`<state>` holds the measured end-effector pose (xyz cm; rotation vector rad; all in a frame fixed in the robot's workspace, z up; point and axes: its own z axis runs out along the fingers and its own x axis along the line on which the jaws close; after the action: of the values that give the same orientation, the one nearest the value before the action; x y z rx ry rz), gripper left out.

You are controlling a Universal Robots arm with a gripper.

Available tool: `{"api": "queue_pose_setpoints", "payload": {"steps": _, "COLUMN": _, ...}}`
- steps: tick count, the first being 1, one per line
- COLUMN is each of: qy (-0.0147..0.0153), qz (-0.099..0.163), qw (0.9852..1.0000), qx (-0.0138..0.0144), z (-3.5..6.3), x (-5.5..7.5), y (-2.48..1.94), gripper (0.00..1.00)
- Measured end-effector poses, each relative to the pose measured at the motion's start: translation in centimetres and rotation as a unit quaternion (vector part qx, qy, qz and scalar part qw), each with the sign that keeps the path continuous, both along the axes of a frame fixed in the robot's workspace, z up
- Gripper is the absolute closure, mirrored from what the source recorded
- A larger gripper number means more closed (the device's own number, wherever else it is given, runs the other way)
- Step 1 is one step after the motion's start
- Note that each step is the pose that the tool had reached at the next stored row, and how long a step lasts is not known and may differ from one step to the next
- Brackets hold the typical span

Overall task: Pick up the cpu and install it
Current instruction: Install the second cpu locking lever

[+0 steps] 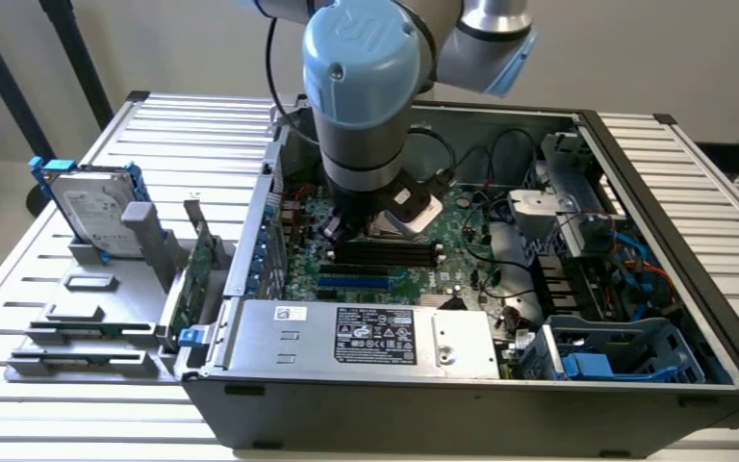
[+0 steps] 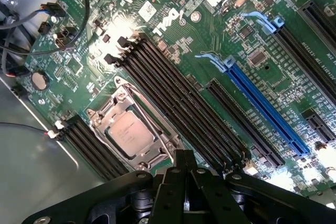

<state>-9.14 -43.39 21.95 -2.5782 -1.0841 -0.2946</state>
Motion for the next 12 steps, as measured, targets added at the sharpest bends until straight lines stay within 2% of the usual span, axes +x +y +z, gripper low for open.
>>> {"api": "queue_pose_setpoints", "payload": {"steps": 4, "qy": 0.0000, "qz": 0.000, "qw": 1.0000, "qx": -0.0001, "z": -0.34, "x": -0.26, "y": 0.15, "gripper": 0.89}}
{"api": "queue_pose_setpoints", "payload": {"steps": 12, "qy": -0.0001, "qz": 0.002, "qw": 1.0000, "qx": 0.0001, "z": -0.97, "x": -0.52, "y": 0.81, "gripper": 0.89}}
